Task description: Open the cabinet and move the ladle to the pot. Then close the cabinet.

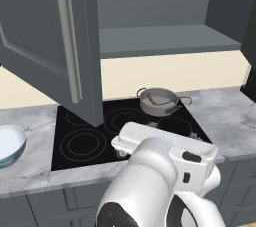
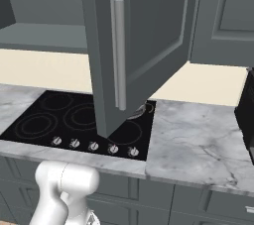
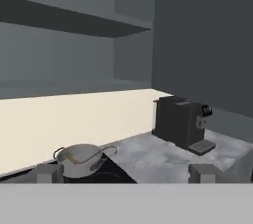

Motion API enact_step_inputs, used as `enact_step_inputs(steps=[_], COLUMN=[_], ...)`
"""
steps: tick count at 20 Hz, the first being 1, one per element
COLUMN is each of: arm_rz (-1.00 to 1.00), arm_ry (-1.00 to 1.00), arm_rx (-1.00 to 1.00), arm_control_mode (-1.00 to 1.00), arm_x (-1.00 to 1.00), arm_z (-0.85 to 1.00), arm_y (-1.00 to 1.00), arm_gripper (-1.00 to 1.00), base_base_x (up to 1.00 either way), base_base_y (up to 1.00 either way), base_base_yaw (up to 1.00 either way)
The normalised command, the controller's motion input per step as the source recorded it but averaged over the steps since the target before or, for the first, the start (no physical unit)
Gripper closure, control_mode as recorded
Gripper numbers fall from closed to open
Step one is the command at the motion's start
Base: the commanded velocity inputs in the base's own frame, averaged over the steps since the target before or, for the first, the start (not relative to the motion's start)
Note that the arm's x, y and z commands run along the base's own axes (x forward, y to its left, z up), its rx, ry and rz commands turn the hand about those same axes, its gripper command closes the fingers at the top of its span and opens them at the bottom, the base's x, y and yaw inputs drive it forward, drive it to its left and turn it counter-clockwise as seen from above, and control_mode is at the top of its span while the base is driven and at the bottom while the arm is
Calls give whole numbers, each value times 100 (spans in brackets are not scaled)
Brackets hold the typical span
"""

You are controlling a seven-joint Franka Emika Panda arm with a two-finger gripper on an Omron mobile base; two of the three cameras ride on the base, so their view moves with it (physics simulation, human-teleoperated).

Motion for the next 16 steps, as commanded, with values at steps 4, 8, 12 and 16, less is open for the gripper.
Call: enact_step_inputs(steps=[4,8,12,16], arm_rz=[0,2,3,2], arm_ry=[-24,-25,-22,-13], arm_rx=[0,0,0,0], arm_control_mode=[-100,-100,-100,-100], arm_x=[-15,-48,-47,-4], arm_z=[0,0,1,0], arm_y=[26,32,51,74], arm_gripper=[-100,-100,-100,-100], base_base_x=[0,0,0,0], base_base_y=[0,0,0,0], base_base_yaw=[0,0,0,0])
